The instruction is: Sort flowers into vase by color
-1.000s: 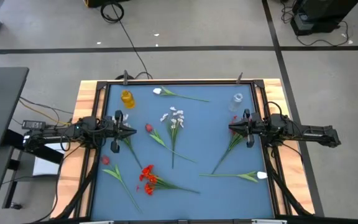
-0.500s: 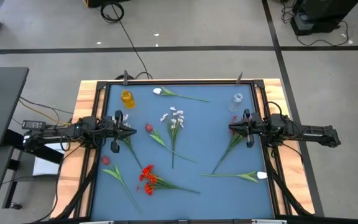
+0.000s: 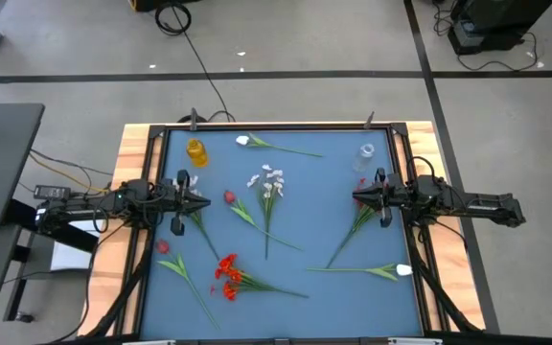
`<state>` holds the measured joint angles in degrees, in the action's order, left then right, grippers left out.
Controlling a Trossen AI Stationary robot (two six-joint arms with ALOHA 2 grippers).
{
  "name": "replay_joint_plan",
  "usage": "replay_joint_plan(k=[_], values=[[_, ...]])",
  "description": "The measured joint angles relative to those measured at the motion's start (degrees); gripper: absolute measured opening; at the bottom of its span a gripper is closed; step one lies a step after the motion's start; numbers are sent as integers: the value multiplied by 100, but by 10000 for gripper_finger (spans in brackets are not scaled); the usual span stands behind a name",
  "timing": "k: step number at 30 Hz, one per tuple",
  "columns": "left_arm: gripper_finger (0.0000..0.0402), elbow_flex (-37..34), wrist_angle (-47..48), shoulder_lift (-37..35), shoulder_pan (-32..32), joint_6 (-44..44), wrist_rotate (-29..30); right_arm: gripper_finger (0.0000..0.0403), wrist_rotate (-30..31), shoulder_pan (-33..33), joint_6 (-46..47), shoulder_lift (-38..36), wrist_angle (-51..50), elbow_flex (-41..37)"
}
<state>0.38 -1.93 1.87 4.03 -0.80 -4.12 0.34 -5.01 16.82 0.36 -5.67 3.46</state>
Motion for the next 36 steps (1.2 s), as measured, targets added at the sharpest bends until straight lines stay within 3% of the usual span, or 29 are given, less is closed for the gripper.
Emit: replay_joint_plan(k=[11,15,18,20,25,30,36], values=[[32,0,0,-2,2,0,-2,48,33,2,-5,0,2,0],[32,0,-12,-2,0,-9,-1,48,709,-9,-143,0,1,0],[32,0,-151,-2,2,-11,-2,48,844,-9,-410,0,0,0],[32,0,-166,-4,0,-11,-2,48,724,-9,-939,0,-30,0],[32,0,-175,-2,2,-101,-1,48,-224,-9,-1724,0,-98,-2],[32,0,-179,-2,0,-1055,118,48,-255,-9,-1987,0,-129,-2],[32,0,-489,0,2,-3127,427,48,648,-9,-1875,9,408,-2]])
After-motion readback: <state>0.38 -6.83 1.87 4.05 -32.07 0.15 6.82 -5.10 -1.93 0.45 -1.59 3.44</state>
